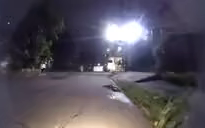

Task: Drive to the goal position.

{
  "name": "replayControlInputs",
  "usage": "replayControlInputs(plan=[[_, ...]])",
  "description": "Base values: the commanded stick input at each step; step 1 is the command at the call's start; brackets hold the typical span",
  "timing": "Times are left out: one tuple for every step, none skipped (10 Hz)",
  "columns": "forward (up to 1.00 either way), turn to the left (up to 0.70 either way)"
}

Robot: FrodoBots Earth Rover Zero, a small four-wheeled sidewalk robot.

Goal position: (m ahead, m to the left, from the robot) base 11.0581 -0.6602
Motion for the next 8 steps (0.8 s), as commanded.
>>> replayControlInputs(plan=[[0.70, 0.00], [0.70, 0.00], [0.70, 0.00], [0.70, 0.00], [0.70, 0.00], [0.70, 0.00], [0.70, 0.00], [0.70, 0.00]])
